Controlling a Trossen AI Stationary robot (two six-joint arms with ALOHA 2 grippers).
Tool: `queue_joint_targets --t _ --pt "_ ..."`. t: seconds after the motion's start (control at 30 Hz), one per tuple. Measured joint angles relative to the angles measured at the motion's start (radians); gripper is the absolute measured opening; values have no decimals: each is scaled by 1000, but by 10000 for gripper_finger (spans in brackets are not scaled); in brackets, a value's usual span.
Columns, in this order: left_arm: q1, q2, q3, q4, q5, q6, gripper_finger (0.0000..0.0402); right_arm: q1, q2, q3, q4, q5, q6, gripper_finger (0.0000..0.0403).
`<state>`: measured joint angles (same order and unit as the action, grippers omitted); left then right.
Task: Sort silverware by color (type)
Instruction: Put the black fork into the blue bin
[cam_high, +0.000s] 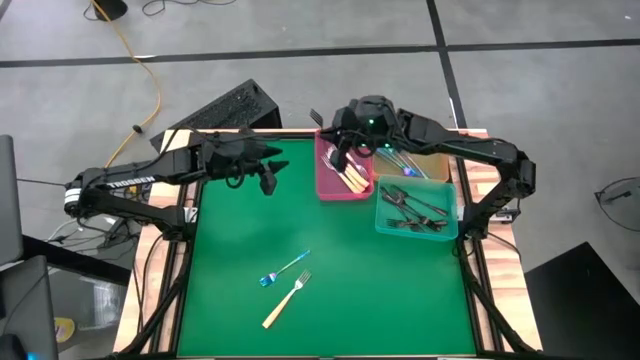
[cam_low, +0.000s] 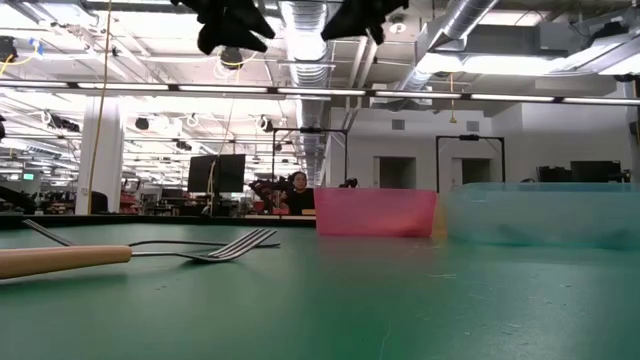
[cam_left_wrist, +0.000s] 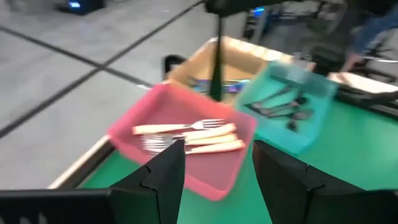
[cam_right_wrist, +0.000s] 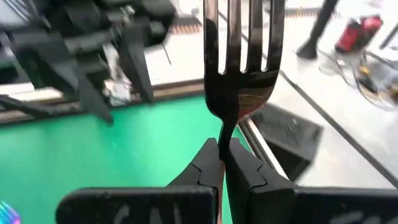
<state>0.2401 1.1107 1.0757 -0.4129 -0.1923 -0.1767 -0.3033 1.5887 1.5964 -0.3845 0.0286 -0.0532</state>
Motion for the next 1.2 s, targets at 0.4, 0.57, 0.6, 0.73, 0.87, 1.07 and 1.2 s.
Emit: queue_joint_targets --t 0.4,0.57,0.6,0.73,0.87,1.07,1.2 --pt "0 0 5 -152 -85 -54 167 -13 0 3 -414 231 5 29" --pt "0 0 5 -191 -116 -55 167 -6 -24 3 -582 271 27 29" --pt "0 0 5 -196 -122 -54 167 -5 -36 3 -609 275 33 29" --pt "0 -3 5 -224 -126 -61 167 -11 -78 2 -753 288 65 29" --pt "-5 -34 3 -237 -124 -41 167 -15 -155 -61 -812 320 119 29" --pt "-6 -84 -10 -196 -153 -30 167 1 -318 -274 -778 322 231 29" --pt "-6 -109 -44 -163 -153 -36 167 49 -378 -396 -760 320 298 29"
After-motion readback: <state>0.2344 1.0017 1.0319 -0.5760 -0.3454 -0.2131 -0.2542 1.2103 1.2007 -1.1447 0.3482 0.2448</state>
